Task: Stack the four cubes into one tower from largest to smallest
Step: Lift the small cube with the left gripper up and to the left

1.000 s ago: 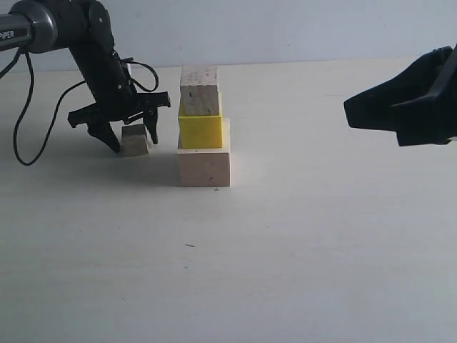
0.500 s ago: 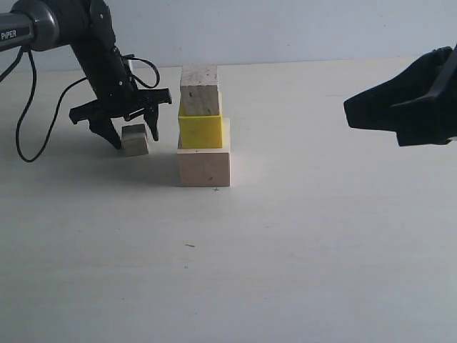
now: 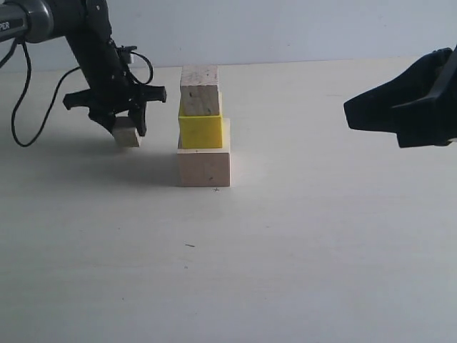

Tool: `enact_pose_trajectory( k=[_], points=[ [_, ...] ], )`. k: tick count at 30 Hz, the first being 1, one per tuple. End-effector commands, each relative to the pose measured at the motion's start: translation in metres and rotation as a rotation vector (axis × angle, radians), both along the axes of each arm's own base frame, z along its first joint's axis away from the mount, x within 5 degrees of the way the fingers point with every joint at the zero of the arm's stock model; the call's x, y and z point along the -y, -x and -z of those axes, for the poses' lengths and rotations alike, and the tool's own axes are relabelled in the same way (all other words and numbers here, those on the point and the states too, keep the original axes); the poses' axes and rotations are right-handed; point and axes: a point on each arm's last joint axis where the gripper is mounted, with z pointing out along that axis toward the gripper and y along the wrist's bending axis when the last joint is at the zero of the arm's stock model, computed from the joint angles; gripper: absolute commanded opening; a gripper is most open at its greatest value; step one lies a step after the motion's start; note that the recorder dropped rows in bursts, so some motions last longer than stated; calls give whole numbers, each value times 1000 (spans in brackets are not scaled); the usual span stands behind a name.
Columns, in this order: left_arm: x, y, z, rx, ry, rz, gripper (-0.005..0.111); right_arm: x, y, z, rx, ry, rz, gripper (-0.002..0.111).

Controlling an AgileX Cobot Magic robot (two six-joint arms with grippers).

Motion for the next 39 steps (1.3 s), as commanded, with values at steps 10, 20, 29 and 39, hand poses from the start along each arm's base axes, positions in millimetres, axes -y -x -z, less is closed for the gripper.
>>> enact_pose_trajectory(
  k=[10, 20, 29, 39],
  points=[
    [-55, 34, -132, 244, 242, 232, 0, 2, 0, 0, 9, 0, 7, 0],
    [-46, 83, -152, 589, 760, 585, 0, 2, 0, 0, 41, 28, -24, 0],
    [-46, 88, -176, 864, 848, 778, 0, 2, 0, 0, 46, 31, -29, 0],
    [-36, 89, -175, 867, 879, 784, 0, 2, 0, -1, 50, 29, -26, 0]
  ],
)
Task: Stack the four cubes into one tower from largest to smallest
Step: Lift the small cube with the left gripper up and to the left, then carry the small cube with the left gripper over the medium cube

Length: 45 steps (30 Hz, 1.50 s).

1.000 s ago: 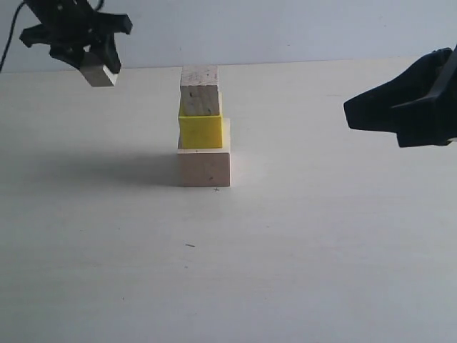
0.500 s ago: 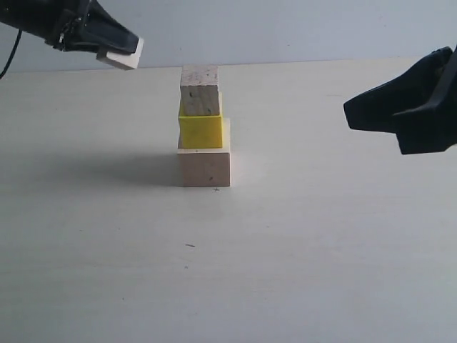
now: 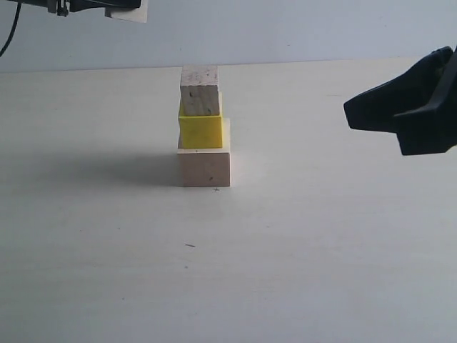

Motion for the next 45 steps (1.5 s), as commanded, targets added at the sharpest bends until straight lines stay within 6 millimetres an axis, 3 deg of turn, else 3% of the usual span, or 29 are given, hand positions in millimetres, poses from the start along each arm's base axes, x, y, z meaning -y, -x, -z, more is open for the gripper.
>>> enact_pose_trajectory(
  k=[1, 10, 25, 35, 45],
  points=[
    [13, 5, -3, 92, -2, 58, 0, 2, 0, -1, 20, 6, 4, 0],
    [50, 26, 19, 274, -18, 237, 0, 2, 0, 0, 14, 7, 2, 0],
    [53, 20, 14, 411, 86, 201, 0, 2, -4, -3, 57, -12, 28, 0],
    [57, 8, 44, 413, 71, 220, 0, 2, -5, -5, 75, -20, 39, 0],
    [68, 12, 44, 456, 74, 254, 0, 2, -5, -5, 75, -20, 39, 0]
  ],
)
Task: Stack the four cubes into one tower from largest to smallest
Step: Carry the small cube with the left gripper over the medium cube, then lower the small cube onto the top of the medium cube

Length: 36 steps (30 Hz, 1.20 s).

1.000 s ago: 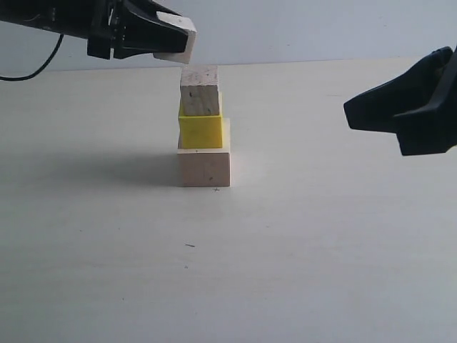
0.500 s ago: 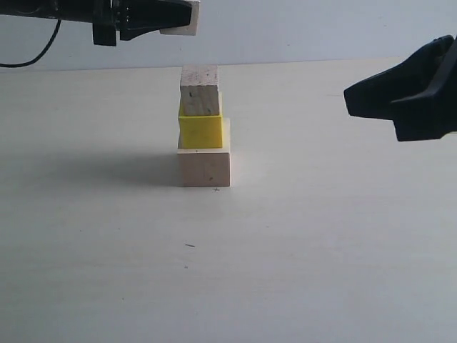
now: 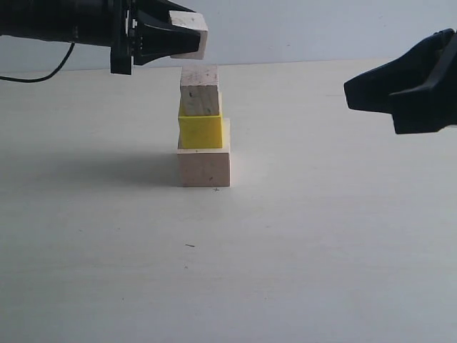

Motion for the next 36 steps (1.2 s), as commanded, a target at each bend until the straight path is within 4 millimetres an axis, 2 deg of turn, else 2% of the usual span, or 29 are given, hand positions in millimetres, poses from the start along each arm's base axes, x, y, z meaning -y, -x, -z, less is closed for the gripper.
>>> enact_pose_trajectory(
  k=[1, 12, 36],
  points=[
    [7, 3, -3, 6, 25, 13, 0, 2, -1, -1, 19, 2, 8, 0],
    [11, -2, 7, -26, 45, 4, 0, 2, 0, -1, 18, -1, 9, 0],
    [12, -7, 10, -12, 21, 19, 0, 2, 0, -1, 17, -3, 9, 0]
  ],
)
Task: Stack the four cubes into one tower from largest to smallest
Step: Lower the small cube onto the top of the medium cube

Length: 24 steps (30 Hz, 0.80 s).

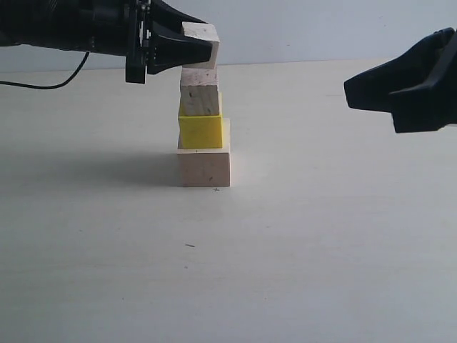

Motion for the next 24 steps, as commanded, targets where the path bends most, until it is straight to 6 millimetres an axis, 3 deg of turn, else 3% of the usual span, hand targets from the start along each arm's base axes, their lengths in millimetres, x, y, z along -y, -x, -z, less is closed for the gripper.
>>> enact_pose_trajectory(
  k=[1, 24],
  points=[
    [3, -2, -4, 12, 15, 3, 0, 2, 0, -1, 14, -4, 8, 0],
    [3, -6, 9, 7, -31, 28, 0, 2, 0, -1, 13, -5, 9, 0]
  ],
)
